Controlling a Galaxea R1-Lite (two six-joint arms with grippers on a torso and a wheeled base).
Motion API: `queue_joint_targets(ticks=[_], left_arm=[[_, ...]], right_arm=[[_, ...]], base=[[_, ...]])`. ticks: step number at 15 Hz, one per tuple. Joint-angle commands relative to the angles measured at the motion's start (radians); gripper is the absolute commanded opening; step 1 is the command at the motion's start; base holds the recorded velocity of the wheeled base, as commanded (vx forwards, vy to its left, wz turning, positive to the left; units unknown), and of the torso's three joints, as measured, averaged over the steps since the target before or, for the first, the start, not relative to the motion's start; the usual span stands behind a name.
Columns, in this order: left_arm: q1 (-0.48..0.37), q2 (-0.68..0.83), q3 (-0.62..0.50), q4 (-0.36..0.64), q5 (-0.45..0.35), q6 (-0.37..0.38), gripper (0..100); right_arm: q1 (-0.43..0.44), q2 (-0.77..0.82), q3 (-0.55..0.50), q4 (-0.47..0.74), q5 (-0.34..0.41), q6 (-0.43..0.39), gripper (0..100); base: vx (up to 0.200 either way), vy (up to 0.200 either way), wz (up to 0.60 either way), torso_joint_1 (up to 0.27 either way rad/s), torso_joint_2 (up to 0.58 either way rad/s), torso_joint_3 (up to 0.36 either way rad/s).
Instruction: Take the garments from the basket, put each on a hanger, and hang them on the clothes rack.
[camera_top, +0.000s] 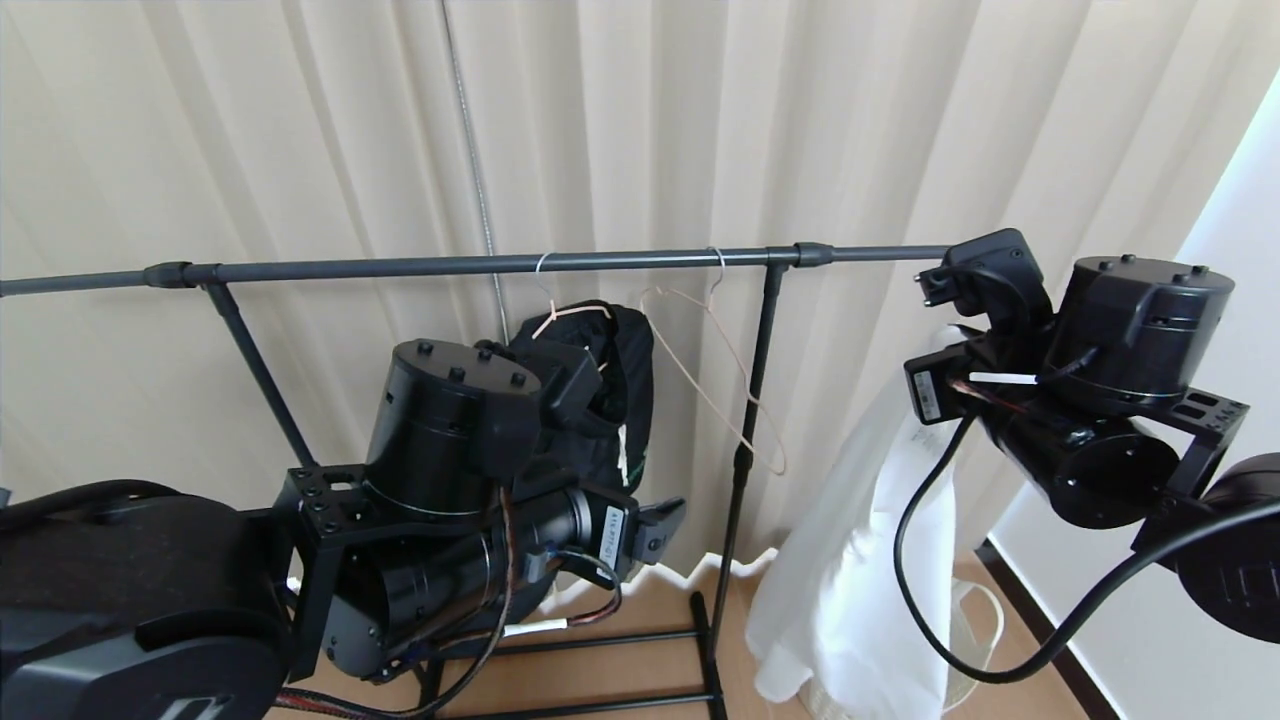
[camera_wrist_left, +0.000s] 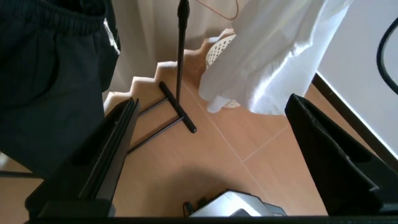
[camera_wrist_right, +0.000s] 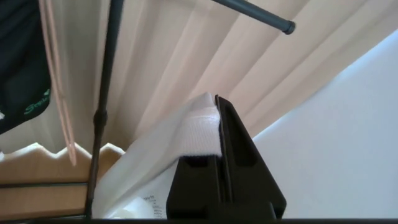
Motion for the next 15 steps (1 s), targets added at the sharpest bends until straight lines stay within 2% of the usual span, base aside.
queue_joint_targets(ticks=[1,2,7,10,14,15], left_arm=[[-0.004,0.015,-0.003,0.000,0.003,0.003,100],[-0.004,0.015,-0.004,0.000,0.003,0.003,100],[-0.006,0.031,-0.006,-0.002,0.003,0.005,100],[-0.004,0.041,-0.010,-0.003,0.003,0.003,100],[0.002,0.087,-0.047,-0.003,0.020,0.000,100],[0.002,0.121,-0.067,-0.017,0.061,0.000,100]], right_arm=[[-0.006,-0.031,0.005,0.000,0.000,-0.003,0],[-0.006,-0.031,0.007,0.000,0.000,-0.004,0],[-0.011,-0.034,0.008,0.000,0.000,-0.004,0],[-0.032,-0.042,0.008,0.000,0.000,-0.024,0],[-0.040,-0.045,0.008,0.000,0.000,-0.026,0],[-0.040,-0.045,0.007,0.000,0.000,-0.026,0]], base=[[0.000,0.000,0.00,0.000,0.00,0.000],[0.000,0.000,0.00,0.000,0.00,0.000],[0.000,-0.200,0.00,0.001,0.00,0.002],[0.200,-0.200,0.00,-0.001,0.00,0.009],[0.200,0.000,0.00,0.004,0.00,0.002],[0.000,0.000,0.00,0.000,0.00,0.000]])
